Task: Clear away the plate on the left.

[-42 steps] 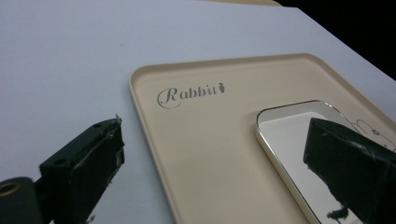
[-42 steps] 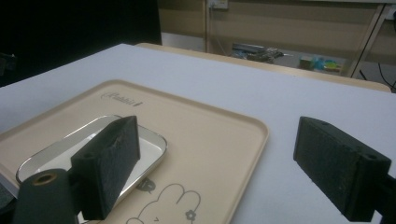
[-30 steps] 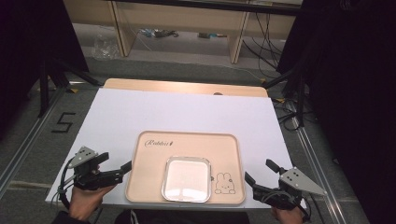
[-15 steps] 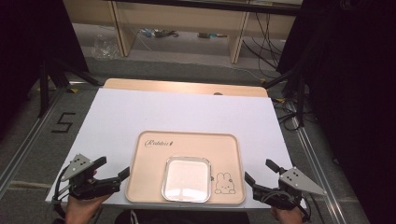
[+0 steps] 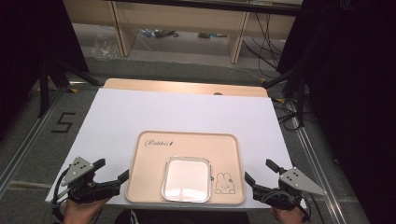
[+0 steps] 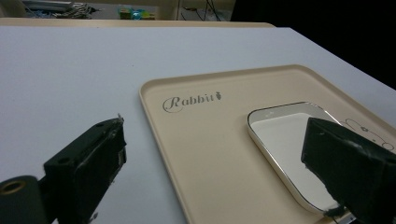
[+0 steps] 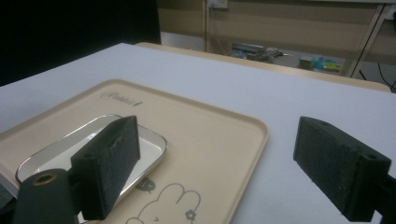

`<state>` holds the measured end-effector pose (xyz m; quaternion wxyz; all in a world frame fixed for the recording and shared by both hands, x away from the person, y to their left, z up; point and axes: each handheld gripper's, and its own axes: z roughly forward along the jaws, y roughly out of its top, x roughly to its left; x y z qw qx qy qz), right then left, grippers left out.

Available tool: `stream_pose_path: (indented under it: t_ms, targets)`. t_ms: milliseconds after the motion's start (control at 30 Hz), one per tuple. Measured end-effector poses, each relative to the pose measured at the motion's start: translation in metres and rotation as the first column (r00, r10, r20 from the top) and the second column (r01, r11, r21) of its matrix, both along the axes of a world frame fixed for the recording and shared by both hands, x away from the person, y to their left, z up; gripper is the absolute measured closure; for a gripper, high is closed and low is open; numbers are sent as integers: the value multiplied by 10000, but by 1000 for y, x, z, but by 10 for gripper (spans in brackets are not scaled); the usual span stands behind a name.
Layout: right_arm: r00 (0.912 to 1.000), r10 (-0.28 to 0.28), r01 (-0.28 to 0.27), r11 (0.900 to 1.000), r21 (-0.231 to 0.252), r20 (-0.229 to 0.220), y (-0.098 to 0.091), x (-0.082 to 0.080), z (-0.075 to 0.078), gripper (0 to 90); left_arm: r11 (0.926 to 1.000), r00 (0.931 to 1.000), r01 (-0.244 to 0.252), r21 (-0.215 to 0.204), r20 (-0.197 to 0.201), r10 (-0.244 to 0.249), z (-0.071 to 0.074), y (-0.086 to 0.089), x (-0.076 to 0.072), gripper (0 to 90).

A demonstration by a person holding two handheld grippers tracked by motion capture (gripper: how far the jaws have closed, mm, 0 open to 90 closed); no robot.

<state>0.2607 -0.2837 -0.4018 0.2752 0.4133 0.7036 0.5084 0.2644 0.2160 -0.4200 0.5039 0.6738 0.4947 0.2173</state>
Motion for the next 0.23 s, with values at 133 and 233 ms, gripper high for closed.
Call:
stream_pose_path:
  t_ms: [133, 233]
  targets:
    - [10000, 8, -8, 10000, 7, -48, 0, 0, 0, 152, 10000, 10000, -6, 11, -7, 6, 0, 0, 0, 61]
    - [10000, 9, -9, 10000, 14, -99, 0, -1, 1, 152, 10000, 10000, 51, -25, 11, -51, -1, -1, 1, 61]
